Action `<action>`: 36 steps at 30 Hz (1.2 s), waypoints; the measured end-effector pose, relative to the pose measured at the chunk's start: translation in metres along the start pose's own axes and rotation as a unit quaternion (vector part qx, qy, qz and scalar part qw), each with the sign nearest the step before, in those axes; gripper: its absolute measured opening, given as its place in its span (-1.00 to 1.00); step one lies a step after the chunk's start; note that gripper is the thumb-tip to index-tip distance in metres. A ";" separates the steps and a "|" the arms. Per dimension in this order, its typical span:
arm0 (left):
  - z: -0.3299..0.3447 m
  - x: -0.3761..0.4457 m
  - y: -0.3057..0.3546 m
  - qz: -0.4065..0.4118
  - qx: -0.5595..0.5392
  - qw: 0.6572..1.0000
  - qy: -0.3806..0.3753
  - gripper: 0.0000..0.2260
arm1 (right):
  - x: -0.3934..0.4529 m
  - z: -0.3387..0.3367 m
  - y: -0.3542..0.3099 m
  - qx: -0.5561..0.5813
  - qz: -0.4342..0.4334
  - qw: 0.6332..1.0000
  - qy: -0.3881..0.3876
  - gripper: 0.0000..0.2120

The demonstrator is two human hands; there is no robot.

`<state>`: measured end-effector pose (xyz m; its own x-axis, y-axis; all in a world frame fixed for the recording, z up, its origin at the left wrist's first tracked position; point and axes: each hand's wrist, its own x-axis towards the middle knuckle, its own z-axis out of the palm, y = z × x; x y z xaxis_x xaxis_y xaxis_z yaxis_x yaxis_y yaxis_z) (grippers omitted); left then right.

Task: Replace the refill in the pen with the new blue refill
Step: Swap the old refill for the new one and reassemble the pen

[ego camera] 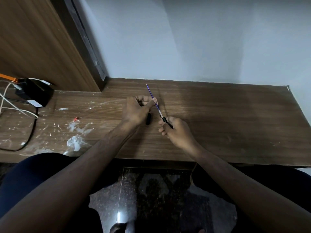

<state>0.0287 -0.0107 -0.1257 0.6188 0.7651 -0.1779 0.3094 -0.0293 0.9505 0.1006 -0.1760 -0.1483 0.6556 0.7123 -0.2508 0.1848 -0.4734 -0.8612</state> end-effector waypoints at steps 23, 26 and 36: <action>-0.005 -0.014 -0.002 0.088 0.143 0.975 -0.144 -0.84 | 0.006 -0.009 -0.008 -0.053 -0.089 0.990 0.093 -0.78; -0.004 -0.017 -0.004 0.082 0.128 0.981 -0.119 -0.86 | 0.005 -0.011 -0.009 -0.068 -0.101 0.988 0.091 -0.82; -0.008 -0.013 0.006 0.039 0.096 0.991 -0.085 -0.92 | 0.017 -0.068 -0.012 -0.204 -0.001 0.978 0.052 -0.75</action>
<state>0.0172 -0.0154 -0.1154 0.7536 0.6370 -0.1624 0.3780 -0.2178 0.8998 0.1593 -0.1929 -0.1121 0.7214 0.6674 -0.1849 0.4498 -0.6545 -0.6077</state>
